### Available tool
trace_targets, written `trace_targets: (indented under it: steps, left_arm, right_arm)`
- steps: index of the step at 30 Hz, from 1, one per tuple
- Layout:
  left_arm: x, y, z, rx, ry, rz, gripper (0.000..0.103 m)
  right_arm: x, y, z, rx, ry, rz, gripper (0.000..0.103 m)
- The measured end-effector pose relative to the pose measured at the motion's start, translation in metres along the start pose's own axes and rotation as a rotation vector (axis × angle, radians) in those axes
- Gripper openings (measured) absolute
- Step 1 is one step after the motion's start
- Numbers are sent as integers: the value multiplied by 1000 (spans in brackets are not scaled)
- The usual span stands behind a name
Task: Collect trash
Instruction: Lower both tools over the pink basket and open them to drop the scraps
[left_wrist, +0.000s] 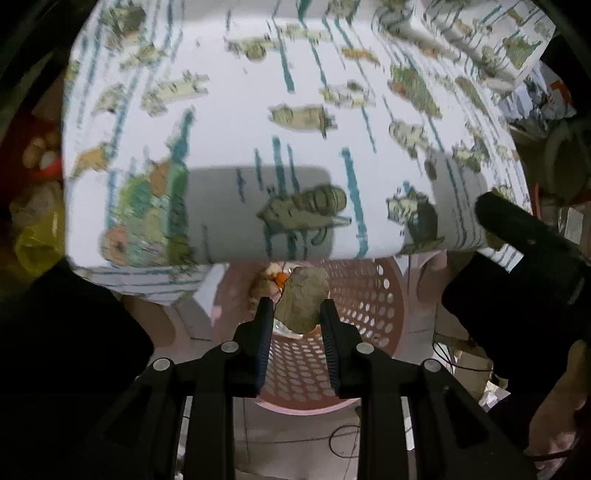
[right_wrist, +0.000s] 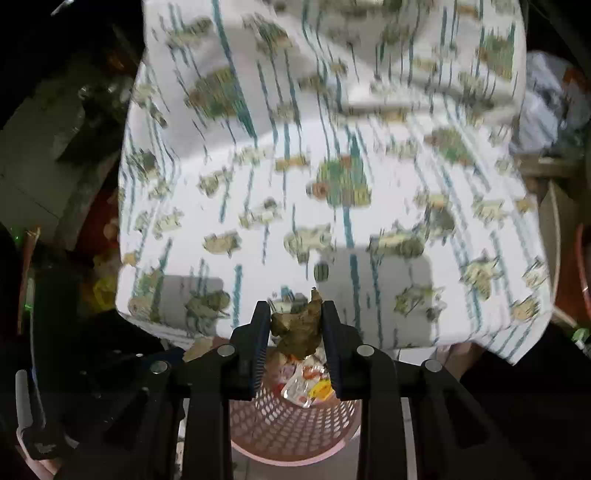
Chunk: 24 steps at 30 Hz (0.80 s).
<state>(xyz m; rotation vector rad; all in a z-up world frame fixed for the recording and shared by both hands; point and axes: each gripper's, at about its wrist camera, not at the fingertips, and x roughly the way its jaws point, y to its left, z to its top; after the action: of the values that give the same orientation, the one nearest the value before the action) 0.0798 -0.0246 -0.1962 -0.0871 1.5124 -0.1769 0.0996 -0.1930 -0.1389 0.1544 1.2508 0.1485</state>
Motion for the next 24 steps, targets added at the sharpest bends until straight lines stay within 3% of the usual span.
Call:
trace_targets:
  steps: [6,10,13,16,20,24]
  left_arm:
    - [33,3,-3,-11,77,38,25]
    - [48,7,-5,-13,131,44,25]
    - [49,9,-3,-8,133,41,25]
    - [52,11,-5,-15,144,32,25]
    - [55,13,-9,-23,162,20,25]
    - [59,7,-9,-4,168,39,25]
  right_arm:
    - [39,-15,-8,37,83,-1,30]
    - [40,-20,-10,30,54,13,30]
    - [33,-21,-12,35,29,60,30]
    - [39,-20,-17,13,72,48,30]
    - [40,-25,-30,53,133,109,30]
    - [48,-22,-39,-1,158,58,30]
